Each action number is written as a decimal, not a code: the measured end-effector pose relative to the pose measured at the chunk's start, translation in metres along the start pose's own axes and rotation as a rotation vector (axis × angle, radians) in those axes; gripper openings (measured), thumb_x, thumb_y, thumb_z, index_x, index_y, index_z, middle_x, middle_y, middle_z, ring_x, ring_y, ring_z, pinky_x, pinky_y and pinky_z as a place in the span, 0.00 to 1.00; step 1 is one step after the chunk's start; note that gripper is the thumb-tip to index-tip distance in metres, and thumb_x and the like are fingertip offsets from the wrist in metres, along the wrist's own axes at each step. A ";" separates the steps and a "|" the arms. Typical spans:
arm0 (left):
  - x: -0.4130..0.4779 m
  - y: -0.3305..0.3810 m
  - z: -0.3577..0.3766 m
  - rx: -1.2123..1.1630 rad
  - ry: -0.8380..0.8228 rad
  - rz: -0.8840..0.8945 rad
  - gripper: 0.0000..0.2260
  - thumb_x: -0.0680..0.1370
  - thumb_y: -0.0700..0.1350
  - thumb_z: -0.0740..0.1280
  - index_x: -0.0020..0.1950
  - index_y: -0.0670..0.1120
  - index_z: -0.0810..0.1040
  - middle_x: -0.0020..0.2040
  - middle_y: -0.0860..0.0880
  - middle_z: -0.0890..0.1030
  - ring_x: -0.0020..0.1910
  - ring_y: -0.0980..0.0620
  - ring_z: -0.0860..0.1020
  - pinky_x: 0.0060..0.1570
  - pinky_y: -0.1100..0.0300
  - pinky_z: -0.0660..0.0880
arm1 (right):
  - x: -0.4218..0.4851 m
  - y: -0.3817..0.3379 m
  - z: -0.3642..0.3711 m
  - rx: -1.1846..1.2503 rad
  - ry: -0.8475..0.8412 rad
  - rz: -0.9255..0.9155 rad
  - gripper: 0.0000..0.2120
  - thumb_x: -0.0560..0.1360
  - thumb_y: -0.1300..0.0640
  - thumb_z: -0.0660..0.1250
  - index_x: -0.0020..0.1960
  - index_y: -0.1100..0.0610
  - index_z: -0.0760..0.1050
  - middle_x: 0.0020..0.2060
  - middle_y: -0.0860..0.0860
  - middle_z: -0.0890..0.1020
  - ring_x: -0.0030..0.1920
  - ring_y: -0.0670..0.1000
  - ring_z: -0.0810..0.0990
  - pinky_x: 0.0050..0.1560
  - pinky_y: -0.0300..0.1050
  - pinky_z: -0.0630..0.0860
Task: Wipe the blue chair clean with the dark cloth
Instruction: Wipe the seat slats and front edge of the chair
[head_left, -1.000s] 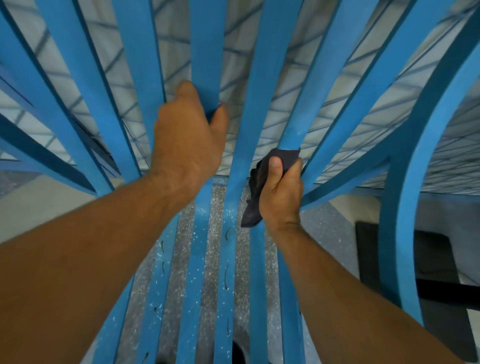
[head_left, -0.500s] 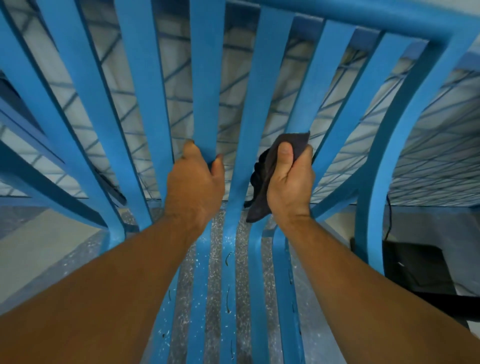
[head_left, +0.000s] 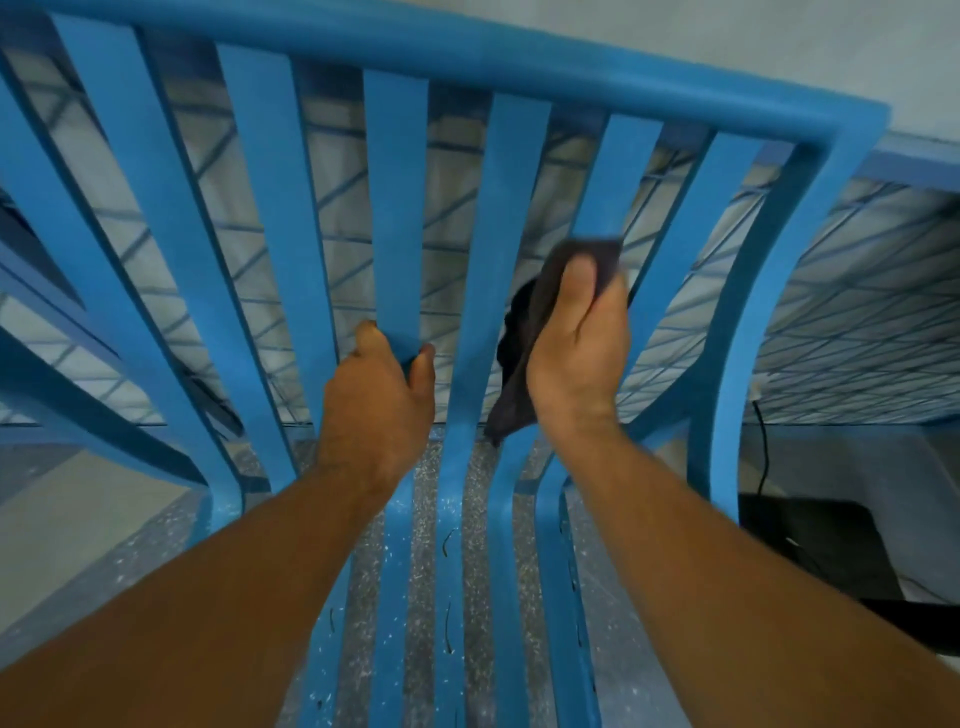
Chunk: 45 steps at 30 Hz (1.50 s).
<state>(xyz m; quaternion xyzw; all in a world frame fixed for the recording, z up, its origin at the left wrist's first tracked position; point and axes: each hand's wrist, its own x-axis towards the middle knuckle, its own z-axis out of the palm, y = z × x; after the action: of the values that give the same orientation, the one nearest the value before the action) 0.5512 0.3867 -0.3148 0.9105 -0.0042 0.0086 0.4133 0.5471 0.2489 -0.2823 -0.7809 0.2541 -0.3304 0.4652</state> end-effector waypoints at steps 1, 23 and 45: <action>0.000 0.000 0.000 -0.007 -0.005 -0.002 0.12 0.80 0.53 0.62 0.50 0.45 0.64 0.37 0.50 0.73 0.36 0.47 0.76 0.32 0.56 0.71 | 0.013 -0.014 0.002 0.030 0.050 -0.040 0.15 0.83 0.51 0.55 0.54 0.60 0.73 0.42 0.46 0.77 0.44 0.48 0.76 0.44 0.39 0.69; 0.000 -0.010 0.007 0.004 0.035 0.046 0.12 0.80 0.53 0.62 0.50 0.45 0.65 0.36 0.54 0.71 0.32 0.56 0.71 0.30 0.59 0.65 | -0.121 0.163 0.008 -0.242 -0.331 0.374 0.13 0.82 0.46 0.53 0.55 0.54 0.68 0.45 0.52 0.78 0.42 0.51 0.78 0.43 0.44 0.74; -0.163 -0.114 0.031 0.246 -0.461 -0.379 0.23 0.80 0.50 0.64 0.69 0.38 0.65 0.60 0.41 0.76 0.56 0.43 0.77 0.49 0.58 0.72 | -0.227 0.146 -0.072 -0.650 -0.712 0.746 0.12 0.81 0.44 0.57 0.45 0.51 0.66 0.34 0.46 0.74 0.32 0.44 0.73 0.29 0.39 0.68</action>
<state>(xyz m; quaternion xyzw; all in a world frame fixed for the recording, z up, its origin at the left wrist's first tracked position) 0.3904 0.4381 -0.4243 0.9162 0.0729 -0.2746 0.2824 0.3317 0.3048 -0.4514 -0.8037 0.4274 0.2309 0.3436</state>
